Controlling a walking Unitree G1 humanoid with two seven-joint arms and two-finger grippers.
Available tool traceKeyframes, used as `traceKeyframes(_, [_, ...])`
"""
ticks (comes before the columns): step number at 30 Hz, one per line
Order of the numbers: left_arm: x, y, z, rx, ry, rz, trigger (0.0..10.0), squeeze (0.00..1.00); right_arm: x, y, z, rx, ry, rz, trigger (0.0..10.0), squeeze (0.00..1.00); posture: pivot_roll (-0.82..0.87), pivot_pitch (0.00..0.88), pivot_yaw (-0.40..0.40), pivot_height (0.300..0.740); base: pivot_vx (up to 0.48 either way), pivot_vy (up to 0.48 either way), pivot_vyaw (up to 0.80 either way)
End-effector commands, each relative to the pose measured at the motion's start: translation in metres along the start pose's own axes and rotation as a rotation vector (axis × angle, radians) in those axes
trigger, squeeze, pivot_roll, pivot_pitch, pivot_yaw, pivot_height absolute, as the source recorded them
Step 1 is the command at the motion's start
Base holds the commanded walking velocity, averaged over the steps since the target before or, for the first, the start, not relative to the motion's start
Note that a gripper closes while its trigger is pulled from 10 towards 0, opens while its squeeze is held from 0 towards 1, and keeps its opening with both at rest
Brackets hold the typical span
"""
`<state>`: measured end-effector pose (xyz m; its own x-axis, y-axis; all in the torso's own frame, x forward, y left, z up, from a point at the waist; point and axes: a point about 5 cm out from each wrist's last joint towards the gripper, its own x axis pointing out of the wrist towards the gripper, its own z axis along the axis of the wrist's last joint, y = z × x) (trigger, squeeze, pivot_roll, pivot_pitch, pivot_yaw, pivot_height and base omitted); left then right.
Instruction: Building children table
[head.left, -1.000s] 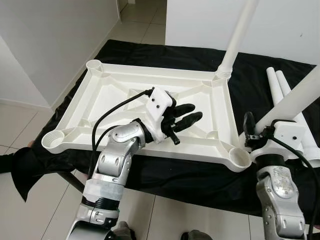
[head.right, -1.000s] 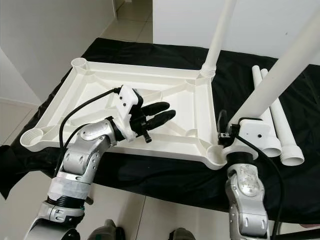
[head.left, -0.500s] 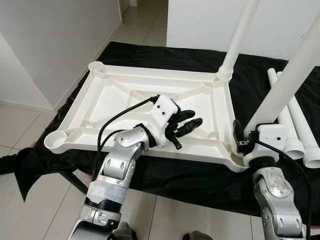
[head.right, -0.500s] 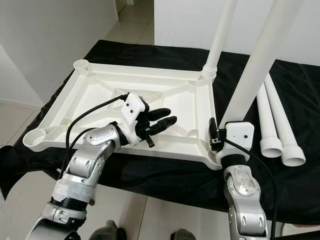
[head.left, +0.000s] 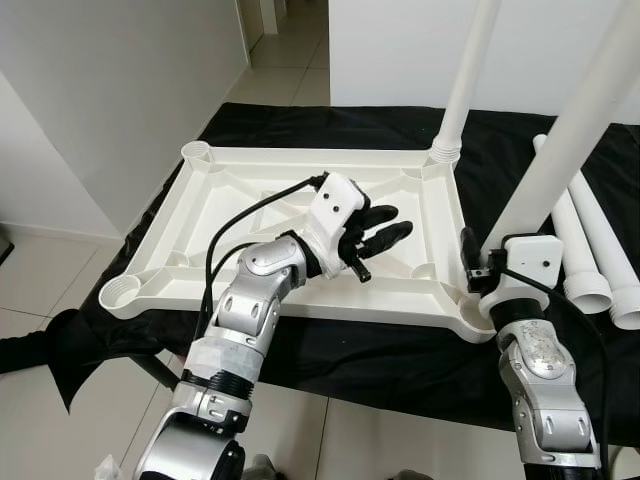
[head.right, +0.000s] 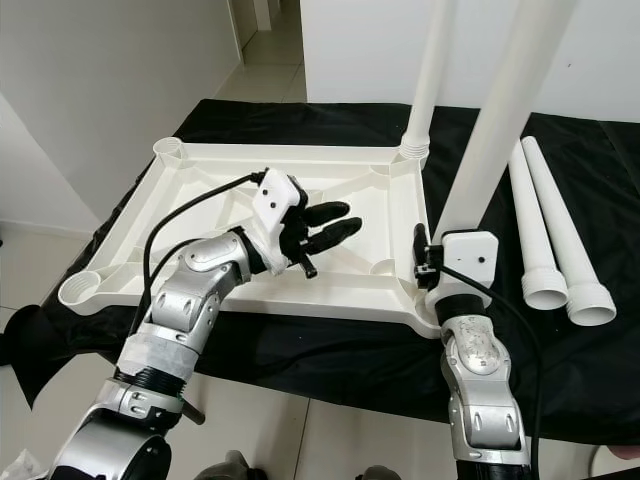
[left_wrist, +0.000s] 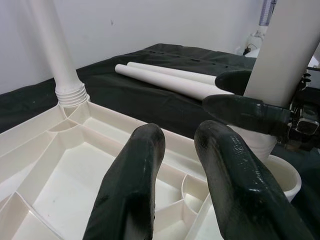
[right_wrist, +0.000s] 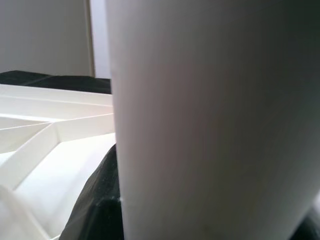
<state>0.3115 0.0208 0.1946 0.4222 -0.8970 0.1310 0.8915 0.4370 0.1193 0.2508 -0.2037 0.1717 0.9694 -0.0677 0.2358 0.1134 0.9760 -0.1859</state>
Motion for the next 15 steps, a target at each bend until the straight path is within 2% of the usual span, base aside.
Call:
traceKeyframes(1, [-0.0013,0.0101,-0.0005,0.01,-0.004,0.161,10.0,0.0,-0.0021,-0.0032,0.0014,0.013,-0.019,-0.019,10.0,0.0,-0.04,0.0,0.094,0.74,0.0,0.0,0.0])
traceKeyframes(4, [-0.0013,0.0101,-0.0005,0.01,-0.004,0.161,10.0,0.0,-0.0021,-0.0032,0.0014,0.013,-0.019,-0.019,10.0,0.0,-0.04,0.0,0.094,0.74,0.0,0.0,0.0])
traceKeyframes(9, [0.0017,0.0117,0.0017,0.043,-0.022,0.176,10.0,0.0,-0.0001,-0.0031,0.0015,0.036,-0.027,-0.018,10.0,0.0,0.02,0.0,0.008,0.74,0.0,0.0,0.0])
traceKeyframes(13, [0.0027,0.0125,0.0023,0.046,-0.026,0.182,10.0,0.0,0.0033,-0.0014,0.0016,0.047,-0.029,-0.015,10.0,0.0,0.03,0.0,-0.011,0.74,0.0,0.0,0.0])
traceKeyframes(15, [-0.001,0.0137,0.0014,0.007,-0.03,0.148,10.0,0.0,0.0065,0.0032,0.002,0.08,-0.027,-0.01,10.0,0.0,0.03,0.0,-0.022,0.74,0.0,0.0,0.0])
